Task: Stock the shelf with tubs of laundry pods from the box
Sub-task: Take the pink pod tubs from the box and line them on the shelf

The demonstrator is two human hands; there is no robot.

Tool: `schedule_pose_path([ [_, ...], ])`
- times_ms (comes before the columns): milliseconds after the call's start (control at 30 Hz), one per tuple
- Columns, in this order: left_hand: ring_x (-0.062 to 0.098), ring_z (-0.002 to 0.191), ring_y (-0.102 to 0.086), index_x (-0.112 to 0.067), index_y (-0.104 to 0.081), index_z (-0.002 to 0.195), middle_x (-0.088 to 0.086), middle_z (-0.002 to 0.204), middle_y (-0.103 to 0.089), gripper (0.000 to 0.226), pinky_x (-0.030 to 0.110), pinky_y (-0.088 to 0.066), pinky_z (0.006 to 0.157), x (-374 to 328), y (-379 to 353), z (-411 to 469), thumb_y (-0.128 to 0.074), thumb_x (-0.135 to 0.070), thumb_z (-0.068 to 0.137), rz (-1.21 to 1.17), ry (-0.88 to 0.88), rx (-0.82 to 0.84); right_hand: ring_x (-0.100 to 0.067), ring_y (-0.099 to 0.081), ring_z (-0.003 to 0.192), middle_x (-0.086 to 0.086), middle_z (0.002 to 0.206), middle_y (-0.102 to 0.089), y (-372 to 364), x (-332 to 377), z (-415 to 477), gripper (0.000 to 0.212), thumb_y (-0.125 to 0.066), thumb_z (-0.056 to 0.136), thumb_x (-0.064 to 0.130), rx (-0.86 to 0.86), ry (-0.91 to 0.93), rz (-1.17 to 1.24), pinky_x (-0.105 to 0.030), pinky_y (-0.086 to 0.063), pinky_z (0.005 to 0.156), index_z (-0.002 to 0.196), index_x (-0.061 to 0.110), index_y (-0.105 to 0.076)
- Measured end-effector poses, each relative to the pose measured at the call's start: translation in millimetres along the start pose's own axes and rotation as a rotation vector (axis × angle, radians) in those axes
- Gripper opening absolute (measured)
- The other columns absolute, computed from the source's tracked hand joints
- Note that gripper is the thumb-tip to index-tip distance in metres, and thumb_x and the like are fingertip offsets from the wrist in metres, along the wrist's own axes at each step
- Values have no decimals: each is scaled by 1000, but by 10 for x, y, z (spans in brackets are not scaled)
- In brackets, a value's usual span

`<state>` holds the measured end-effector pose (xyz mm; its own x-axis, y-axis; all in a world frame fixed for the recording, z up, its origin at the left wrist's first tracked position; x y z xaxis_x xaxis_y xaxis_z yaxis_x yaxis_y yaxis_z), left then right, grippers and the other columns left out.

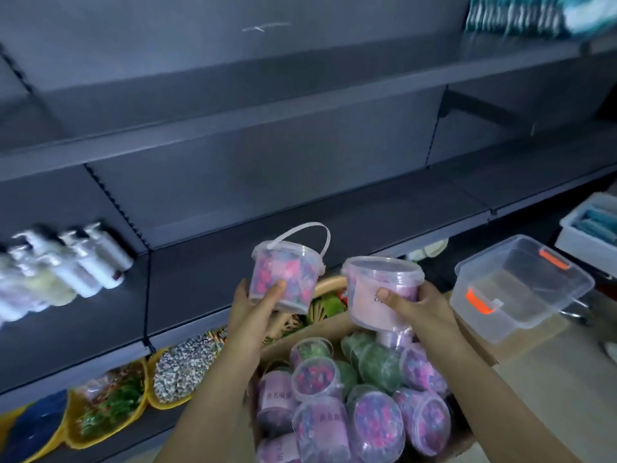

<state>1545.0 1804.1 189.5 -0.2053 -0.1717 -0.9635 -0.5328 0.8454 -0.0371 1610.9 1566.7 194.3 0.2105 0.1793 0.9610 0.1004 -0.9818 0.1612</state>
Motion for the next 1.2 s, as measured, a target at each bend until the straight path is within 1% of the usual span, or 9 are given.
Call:
schedule_pose_path([
  [100, 12, 95, -62, -16, -49, 126, 4, 115, -63, 56, 22, -47, 64, -274, 117, -351, -73, -30, 77, 3, -99, -42, -19, -66, 90, -3, 100, -69, -23, 309, -193, 43, -80, 70, 26, 32, 85, 37, -40, -57, 78, 108, 15, -62],
  [167, 16, 97, -62, -16, -51, 122, 6, 114, -63, 44, 22, -47, 66, -417, 205, -593, -67, -26, 82, -4, -158, -109, -14, -63, 81, -1, 91, -67, -30, 500, -360, 37, -77, 74, 26, 34, 154, 40, -30, -52, 66, 104, 11, -62],
  [267, 18, 103, -60, -14, -50, 124, 6, 115, -63, 51, 22, -46, 75, -592, 349, -999, -68, -32, 80, -53, -249, -188, -12, -60, 80, -1, 92, -65, -37, 759, -616, 34, -74, 77, 30, 65, 230, 62, -26, -46, 61, 102, 11, -61],
  [400, 14, 104, -59, -19, -51, 124, 0, 112, -64, 71, 31, -44, 90, -773, 541, -1499, -69, -52, 63, -80, -335, -263, -15, -59, 85, -1, 95, -63, -65, 1024, -990, 32, -73, 77, 31, 155, 285, 94, -29, -48, 70, 102, 17, -58],
  [533, 19, 108, -59, -17, -52, 124, 5, 113, -65, 56, 34, -44, 96, -963, 728, -1844, -71, -40, 76, -79, -395, -322, -8, -57, 80, 0, 93, -62, -125, 1277, -1322, 29, -74, 77, 26, 218, 336, 151, -23, -47, 64, 98, 17, -58],
  [667, 17, 106, -60, -20, -53, 120, 0, 109, -66, 65, 35, -43, 100, -1216, 941, -2013, -73, -46, 64, -114, -434, -365, -6, -57, 80, 4, 91, -63, -272, 1592, -1523, 29, -74, 77, 27, 271, 353, 223, -21, -45, 62, 99, 17, -58],
  [833, 15, 102, -59, -19, -56, 115, -5, 101, -66, 45, 26, -42, 77, -1556, 1254, -1942, -72, -38, 78, -123, -512, -469, -4, -57, 79, 8, 89, -63, -615, 1944, -1566, 29, -76, 76, 25, 287, 416, 260, -19, -43, 61, 98, 18, -59],
  [1067, 13, 100, -60, -20, -50, 120, -6, 105, -64, 55, 29, -44, 80, -2055, 1868, -1158, -72, -42, 75, -38, -572, -502, -8, -61, 82, 6, 93, -66, -1554, 2557, -1138, 29, -79, 71, 28, 290, 518, 251, -23, -48, 68, 94, 21, -62],
  [1200, -2, 86, -53, -23, -46, 115, -16, 95, -56, 46, 18, -39, 67, -2436, 2258, -379, -71, -36, 78, -20, -592, -473, -6, -59, 81, 8, 91, -62, -2321, 2933, -723, 35, -79, 71, 29, 261, 563, 243, -23, -48, 68, 97, 20, -58],
])
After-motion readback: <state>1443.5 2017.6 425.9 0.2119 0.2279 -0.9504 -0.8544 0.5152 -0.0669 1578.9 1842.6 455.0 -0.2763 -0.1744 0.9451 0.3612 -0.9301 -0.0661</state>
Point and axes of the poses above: each hand's wrist, its own z-axis towards the middle knuckle, its own y-axis out of the back of the hand, x = y × z, the point moved 1 cm from there along z, towards the middle knuckle
